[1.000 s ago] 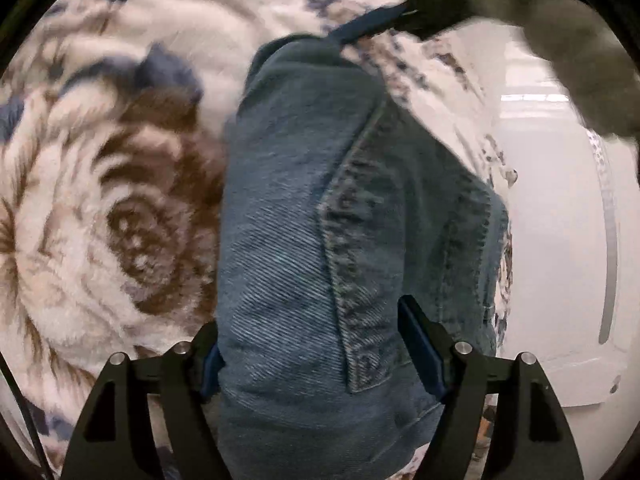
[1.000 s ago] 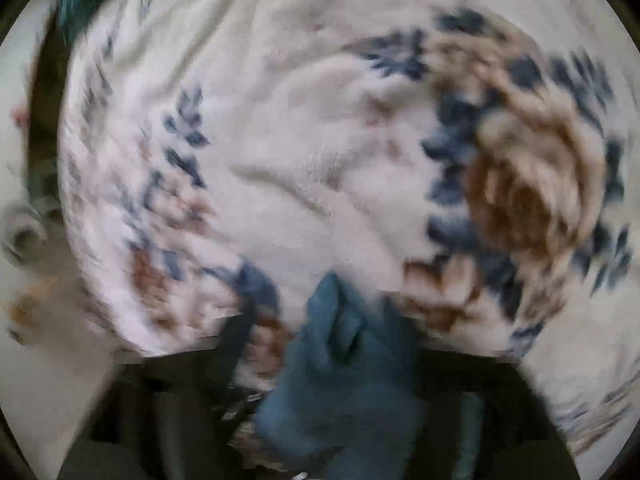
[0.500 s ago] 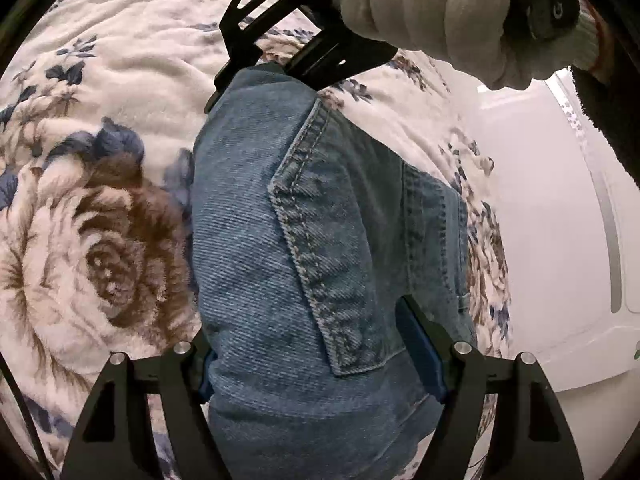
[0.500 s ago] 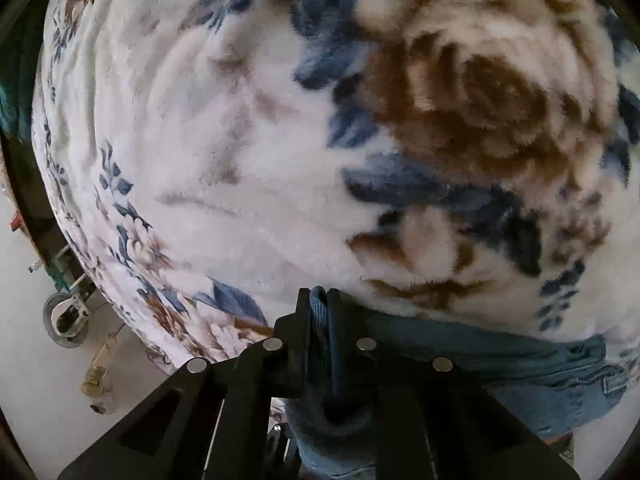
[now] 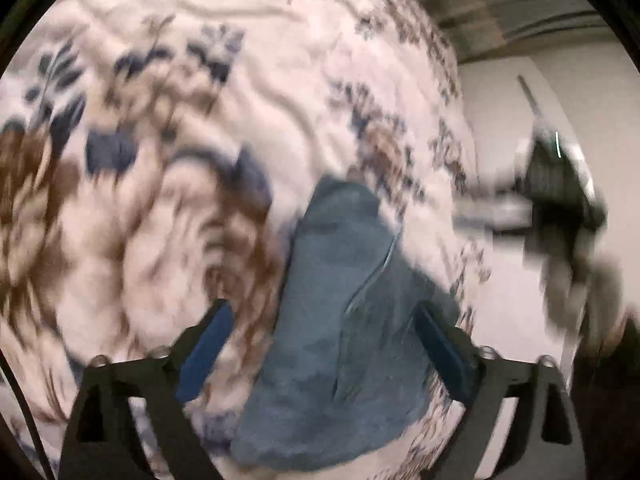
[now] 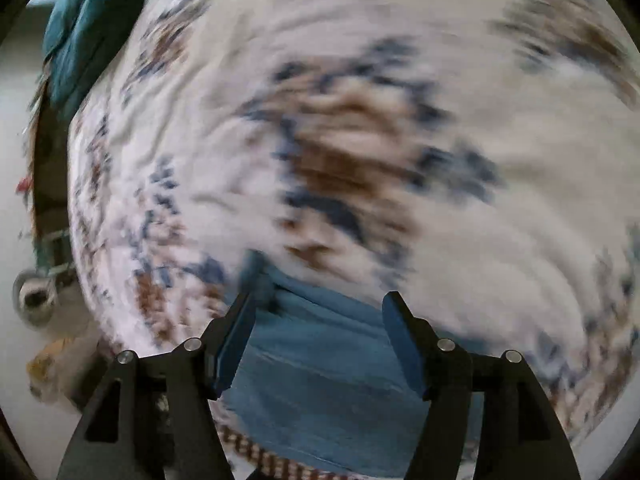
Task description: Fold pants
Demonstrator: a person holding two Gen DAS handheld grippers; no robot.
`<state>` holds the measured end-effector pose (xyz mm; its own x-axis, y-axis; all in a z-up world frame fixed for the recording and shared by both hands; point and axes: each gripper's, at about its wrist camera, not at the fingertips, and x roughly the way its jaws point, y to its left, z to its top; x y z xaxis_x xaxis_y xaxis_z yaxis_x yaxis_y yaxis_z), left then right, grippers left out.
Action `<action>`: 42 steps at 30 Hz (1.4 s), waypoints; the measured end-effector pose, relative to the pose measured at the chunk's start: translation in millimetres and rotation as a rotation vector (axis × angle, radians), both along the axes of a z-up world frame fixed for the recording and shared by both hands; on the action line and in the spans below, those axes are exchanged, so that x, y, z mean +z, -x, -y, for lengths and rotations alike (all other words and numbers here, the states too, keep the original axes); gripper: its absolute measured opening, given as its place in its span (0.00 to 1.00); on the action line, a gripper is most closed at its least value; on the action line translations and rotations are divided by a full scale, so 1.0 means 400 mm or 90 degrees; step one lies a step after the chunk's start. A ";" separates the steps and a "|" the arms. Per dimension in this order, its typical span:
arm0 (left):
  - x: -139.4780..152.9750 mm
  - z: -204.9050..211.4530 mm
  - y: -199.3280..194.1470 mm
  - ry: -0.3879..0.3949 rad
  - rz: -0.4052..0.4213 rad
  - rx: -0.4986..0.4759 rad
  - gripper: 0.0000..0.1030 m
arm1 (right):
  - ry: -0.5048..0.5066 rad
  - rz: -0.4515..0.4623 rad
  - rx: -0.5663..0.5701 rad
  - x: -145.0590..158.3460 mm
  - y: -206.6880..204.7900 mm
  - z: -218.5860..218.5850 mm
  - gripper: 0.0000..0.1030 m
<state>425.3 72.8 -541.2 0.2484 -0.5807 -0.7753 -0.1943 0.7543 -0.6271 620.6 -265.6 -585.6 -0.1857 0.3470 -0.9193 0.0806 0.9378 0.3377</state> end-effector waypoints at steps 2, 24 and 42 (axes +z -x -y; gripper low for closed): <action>-0.013 0.025 -0.075 -0.015 -0.006 -0.019 0.95 | 0.008 0.014 -0.049 0.013 0.071 0.072 0.66; -0.278 0.085 -0.336 -0.032 -0.248 -0.064 0.25 | -0.044 -0.014 -0.271 -0.215 0.433 0.309 0.67; -0.210 0.163 -0.294 -0.213 -0.156 -0.227 0.23 | -0.061 -0.001 -0.234 -0.190 0.436 0.298 0.21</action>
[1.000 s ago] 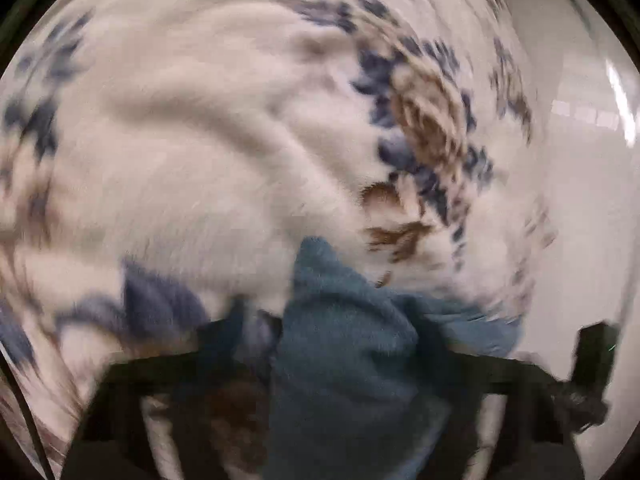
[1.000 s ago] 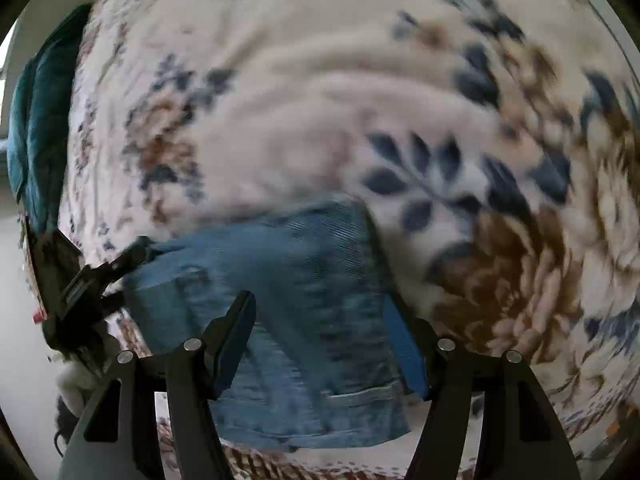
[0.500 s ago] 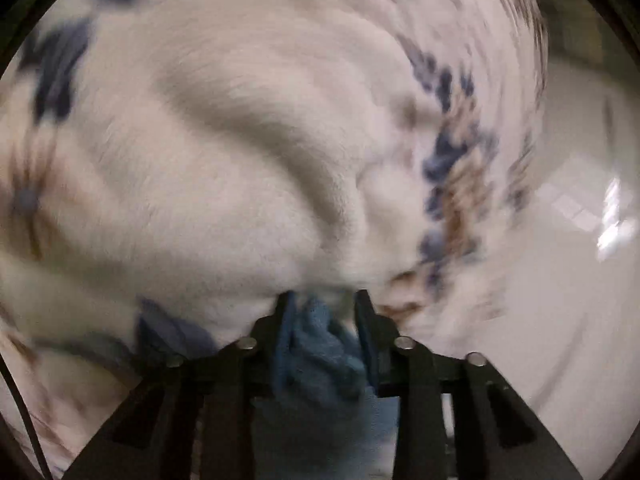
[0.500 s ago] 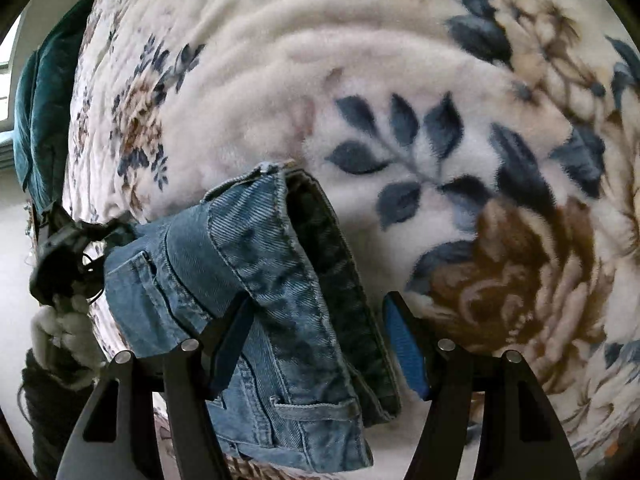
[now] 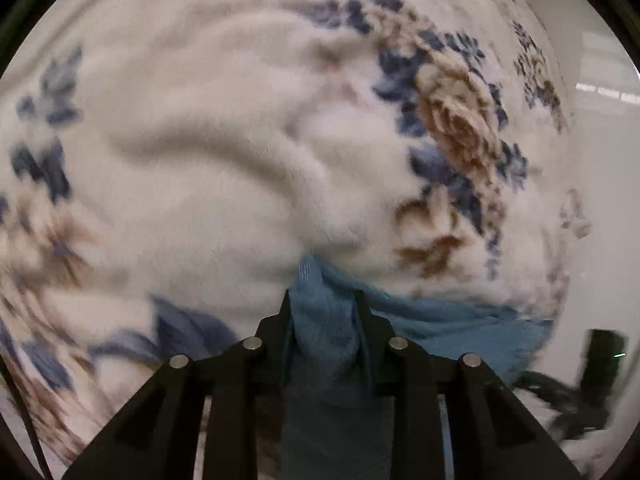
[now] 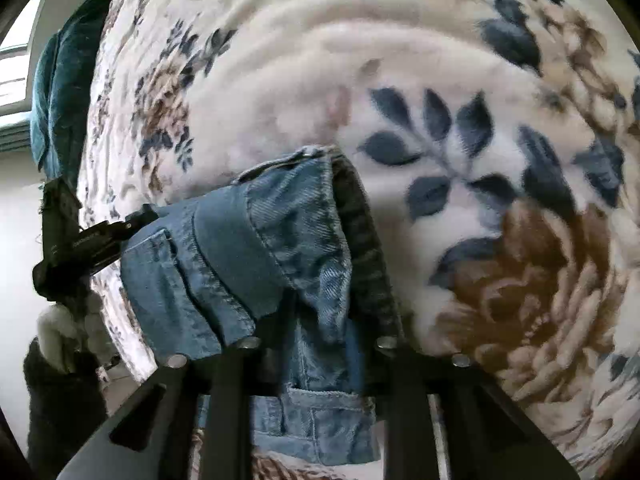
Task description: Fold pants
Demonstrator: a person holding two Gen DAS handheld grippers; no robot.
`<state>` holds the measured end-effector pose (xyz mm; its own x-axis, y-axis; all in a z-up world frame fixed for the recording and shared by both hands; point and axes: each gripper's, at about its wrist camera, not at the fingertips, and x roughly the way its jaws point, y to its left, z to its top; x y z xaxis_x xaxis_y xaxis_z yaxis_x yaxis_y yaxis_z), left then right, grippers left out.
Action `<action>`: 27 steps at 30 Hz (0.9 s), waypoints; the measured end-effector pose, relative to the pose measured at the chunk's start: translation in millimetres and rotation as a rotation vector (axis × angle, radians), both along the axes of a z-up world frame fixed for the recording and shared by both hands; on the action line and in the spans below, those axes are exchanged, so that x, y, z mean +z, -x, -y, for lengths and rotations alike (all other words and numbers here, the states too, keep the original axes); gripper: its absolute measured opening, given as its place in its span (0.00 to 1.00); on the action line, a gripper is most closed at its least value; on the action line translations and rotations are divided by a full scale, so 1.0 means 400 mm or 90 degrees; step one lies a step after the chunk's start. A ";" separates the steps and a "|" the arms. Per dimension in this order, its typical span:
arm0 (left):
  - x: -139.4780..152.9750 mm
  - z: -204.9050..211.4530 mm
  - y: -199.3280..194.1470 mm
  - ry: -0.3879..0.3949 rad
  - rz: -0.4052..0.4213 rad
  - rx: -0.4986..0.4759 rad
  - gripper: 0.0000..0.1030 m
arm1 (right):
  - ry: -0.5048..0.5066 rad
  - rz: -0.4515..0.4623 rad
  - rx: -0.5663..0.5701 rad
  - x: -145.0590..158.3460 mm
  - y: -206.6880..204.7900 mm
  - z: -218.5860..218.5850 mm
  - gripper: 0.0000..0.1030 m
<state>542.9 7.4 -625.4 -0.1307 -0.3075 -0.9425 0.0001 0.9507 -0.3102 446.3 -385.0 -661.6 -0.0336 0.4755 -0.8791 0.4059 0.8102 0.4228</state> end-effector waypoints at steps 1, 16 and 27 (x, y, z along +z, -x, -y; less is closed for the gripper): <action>-0.003 -0.001 -0.007 -0.010 0.005 -0.005 0.23 | 0.010 0.000 -0.004 0.001 -0.001 0.002 0.21; 0.139 -0.131 0.143 0.192 0.051 0.131 0.95 | -0.121 0.038 0.047 -0.019 0.044 0.028 0.83; -0.012 -0.068 0.281 0.266 -0.048 0.112 0.95 | -0.261 0.040 0.089 -0.149 0.042 -0.061 0.85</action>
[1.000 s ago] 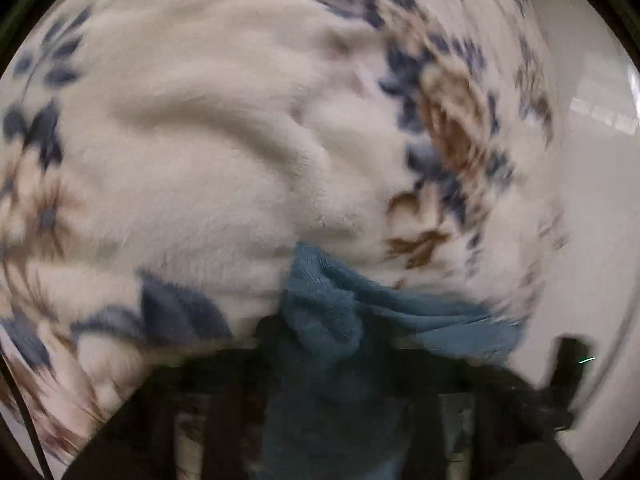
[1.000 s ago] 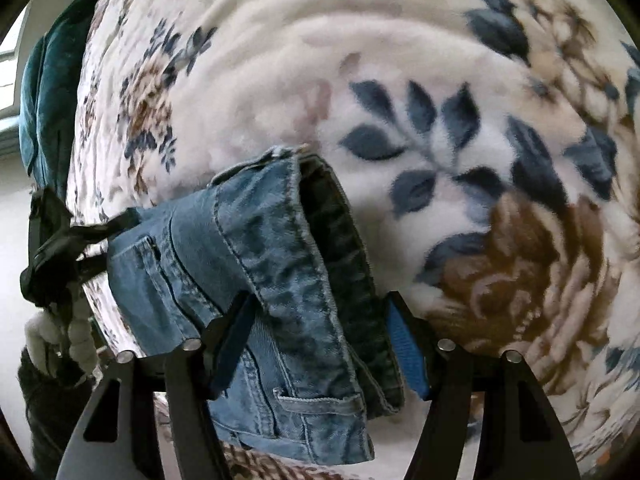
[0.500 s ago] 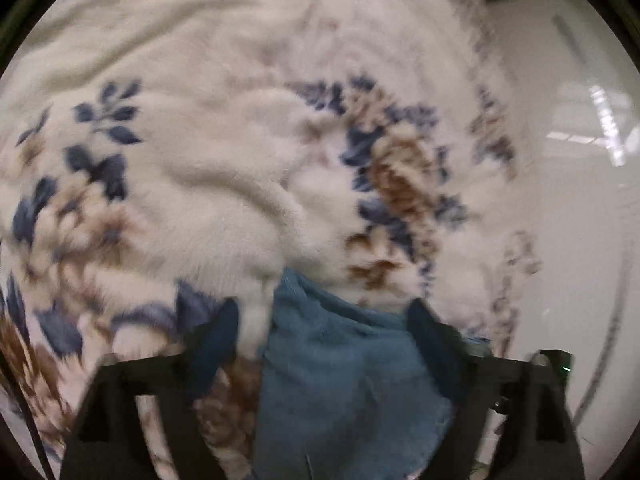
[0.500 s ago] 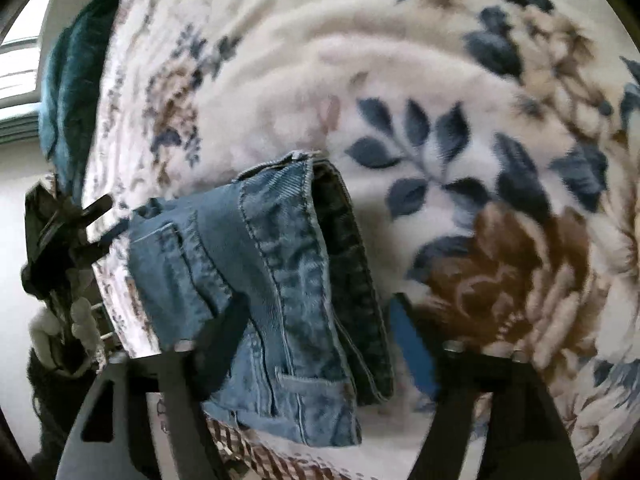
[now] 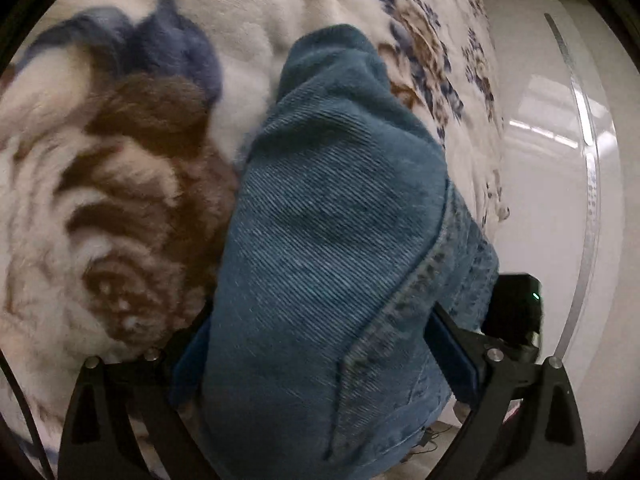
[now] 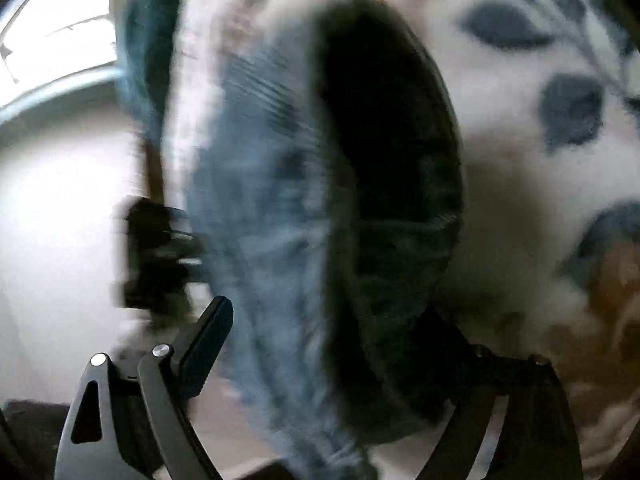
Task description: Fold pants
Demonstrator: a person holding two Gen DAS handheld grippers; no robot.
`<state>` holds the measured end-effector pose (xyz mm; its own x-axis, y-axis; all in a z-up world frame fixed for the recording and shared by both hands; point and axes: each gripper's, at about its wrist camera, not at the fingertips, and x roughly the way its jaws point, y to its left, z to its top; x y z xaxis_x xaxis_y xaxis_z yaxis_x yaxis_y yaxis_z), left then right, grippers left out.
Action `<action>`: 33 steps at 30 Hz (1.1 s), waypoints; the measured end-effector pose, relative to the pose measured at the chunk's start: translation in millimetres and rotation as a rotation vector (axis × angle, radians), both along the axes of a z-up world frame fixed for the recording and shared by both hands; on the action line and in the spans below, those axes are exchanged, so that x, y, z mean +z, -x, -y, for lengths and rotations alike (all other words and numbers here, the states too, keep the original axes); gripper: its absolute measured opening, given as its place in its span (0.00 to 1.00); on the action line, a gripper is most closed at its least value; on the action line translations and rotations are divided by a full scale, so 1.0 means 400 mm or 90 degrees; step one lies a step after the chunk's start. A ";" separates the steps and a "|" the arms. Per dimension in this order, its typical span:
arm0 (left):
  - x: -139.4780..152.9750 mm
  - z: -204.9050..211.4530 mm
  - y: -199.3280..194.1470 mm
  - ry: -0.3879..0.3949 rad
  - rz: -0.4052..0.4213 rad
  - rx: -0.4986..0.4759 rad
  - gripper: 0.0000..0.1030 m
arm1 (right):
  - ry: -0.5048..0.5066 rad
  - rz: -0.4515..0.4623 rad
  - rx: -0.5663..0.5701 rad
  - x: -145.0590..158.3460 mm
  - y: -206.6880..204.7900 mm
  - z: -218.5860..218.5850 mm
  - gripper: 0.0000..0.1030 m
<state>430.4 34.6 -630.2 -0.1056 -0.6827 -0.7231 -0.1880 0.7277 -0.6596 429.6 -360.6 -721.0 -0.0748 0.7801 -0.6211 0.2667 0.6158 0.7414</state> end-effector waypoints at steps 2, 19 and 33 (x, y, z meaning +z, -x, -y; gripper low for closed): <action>-0.002 0.012 -0.009 0.003 0.001 -0.008 0.95 | -0.005 -0.011 -0.012 -0.026 -0.008 -0.008 0.86; 0.252 0.091 -0.193 0.032 0.132 -0.017 0.82 | 0.003 0.118 -0.035 0.240 -0.183 0.004 0.36; 0.289 0.160 -0.827 -0.007 0.271 -0.014 0.82 | 0.052 0.217 -0.016 0.308 -0.882 0.047 0.36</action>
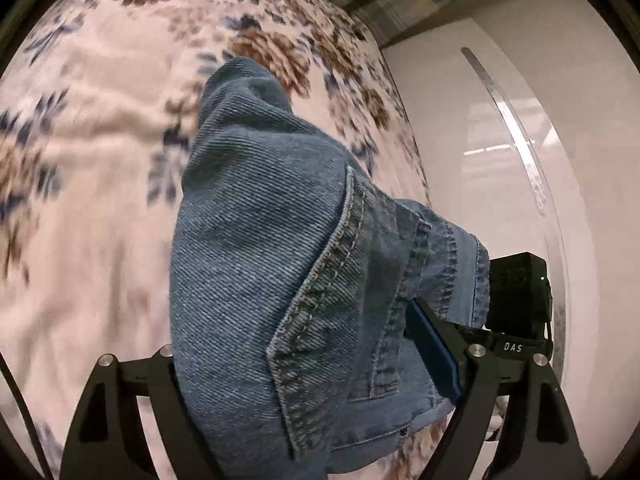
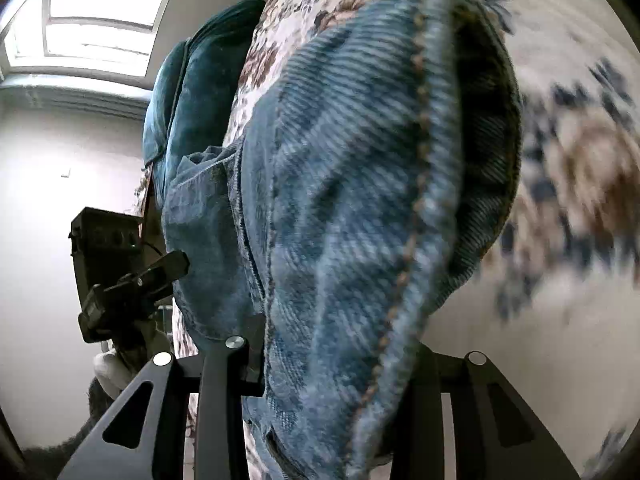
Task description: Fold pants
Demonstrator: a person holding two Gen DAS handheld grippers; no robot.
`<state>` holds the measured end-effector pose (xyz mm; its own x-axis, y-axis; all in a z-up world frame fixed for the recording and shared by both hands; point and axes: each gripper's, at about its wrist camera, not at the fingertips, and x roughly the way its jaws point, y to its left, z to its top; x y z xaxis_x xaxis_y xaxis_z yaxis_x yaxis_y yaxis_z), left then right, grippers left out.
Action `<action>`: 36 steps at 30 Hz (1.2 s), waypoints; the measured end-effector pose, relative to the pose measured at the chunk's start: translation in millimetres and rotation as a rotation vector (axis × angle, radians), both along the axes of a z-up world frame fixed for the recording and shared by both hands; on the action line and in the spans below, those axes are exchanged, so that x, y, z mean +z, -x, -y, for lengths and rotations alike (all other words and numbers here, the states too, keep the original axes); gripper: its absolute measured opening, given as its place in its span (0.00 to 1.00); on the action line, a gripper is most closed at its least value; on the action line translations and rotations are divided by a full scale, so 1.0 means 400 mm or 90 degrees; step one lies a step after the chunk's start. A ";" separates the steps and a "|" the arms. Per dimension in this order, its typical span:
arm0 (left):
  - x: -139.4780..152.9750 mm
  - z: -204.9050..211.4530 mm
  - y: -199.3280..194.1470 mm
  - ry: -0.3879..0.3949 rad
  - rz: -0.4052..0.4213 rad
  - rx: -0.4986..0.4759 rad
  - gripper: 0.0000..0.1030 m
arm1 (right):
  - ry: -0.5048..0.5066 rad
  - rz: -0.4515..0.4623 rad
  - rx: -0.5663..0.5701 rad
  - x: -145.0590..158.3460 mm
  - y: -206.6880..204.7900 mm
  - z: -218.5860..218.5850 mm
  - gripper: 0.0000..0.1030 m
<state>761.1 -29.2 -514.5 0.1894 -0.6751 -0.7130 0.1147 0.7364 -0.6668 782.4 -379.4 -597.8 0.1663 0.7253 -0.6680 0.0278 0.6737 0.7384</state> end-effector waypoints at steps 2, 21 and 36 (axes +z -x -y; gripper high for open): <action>-0.042 0.006 -0.071 -0.002 -0.007 0.009 0.82 | -0.009 -0.011 -0.015 -0.038 -0.075 0.011 0.37; -0.056 0.049 0.050 -0.375 0.082 0.046 0.88 | 0.541 0.004 -0.117 0.082 0.088 -0.041 0.86; 0.497 0.119 0.414 -0.434 0.212 0.019 0.88 | 0.586 0.133 -0.156 0.681 0.497 -0.225 0.88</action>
<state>595.6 -76.9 -315.7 0.4784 -0.0964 -0.8728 0.2040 0.9790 0.0037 583.8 -289.4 -325.3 0.4231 -0.1356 -0.8959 0.1720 0.9828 -0.0675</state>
